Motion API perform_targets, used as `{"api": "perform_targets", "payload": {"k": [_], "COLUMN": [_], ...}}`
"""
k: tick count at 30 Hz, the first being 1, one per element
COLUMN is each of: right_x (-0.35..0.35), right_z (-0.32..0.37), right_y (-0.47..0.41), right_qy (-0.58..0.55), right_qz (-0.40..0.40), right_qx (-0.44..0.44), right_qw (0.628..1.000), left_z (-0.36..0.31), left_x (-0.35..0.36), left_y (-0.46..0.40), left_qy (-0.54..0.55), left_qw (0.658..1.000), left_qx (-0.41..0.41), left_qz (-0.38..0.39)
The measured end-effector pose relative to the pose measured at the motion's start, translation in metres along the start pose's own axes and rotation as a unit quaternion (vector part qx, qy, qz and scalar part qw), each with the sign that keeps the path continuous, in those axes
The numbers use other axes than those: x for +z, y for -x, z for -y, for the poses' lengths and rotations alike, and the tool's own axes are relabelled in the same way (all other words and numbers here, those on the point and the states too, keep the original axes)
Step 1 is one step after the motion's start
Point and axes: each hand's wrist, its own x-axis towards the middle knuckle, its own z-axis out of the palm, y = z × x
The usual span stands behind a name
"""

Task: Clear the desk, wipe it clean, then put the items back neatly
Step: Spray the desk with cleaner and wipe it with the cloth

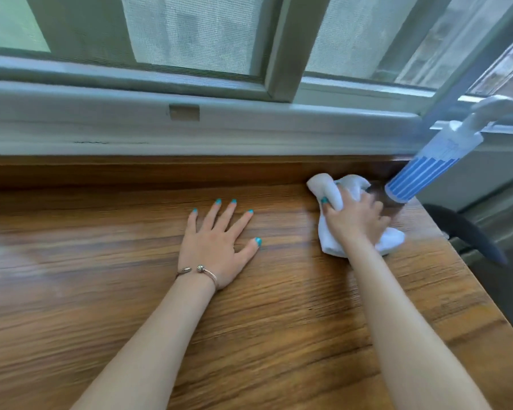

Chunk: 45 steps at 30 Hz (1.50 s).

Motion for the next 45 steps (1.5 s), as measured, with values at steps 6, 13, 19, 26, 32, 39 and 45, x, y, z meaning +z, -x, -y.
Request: {"api": "perform_targets", "payload": {"k": [6, 13, 19, 26, 32, 39, 45], "right_x": [0.004, 0.001, -0.001, -0.009, -0.010, -0.011, -0.007], "right_z": [0.040, 0.018, 0.098, -0.005, 0.079, 0.148, 0.099], "right_y": [0.036, 0.007, 0.091, 0.017, 0.074, 0.140, 0.081], "right_qy": [-0.007, 0.040, 0.002, -0.003, -0.011, -0.030, 0.006], "right_qz": [0.004, -0.009, -0.013, 0.033, 0.019, 0.062, 0.037], "right_qx": [-0.150, 0.059, -0.136, -0.053, -0.010, -0.299, 0.038], "right_qw": [0.989, 0.997, 0.991, 0.998, 1.000, 0.952, 0.999], "left_z": [0.001, 0.001, 0.014, 0.109, 0.135, 0.143, 0.236], "left_x": [-0.001, -0.003, -0.019, -0.029, -0.027, -0.034, -0.052], "left_y": [0.000, 0.000, -0.001, 0.021, 0.039, 0.038, 0.090], "left_qy": [0.009, 0.044, 0.186, 0.023, -0.014, 0.036, -0.023], "left_qw": [1.000, 0.999, 0.982, 0.996, 0.995, 0.997, 0.998], "left_qx": [0.020, 0.028, -0.001, -0.082, -0.103, -0.058, -0.028], "left_qz": [0.000, 0.011, 0.000, -0.005, 0.001, 0.032, 0.057]}}
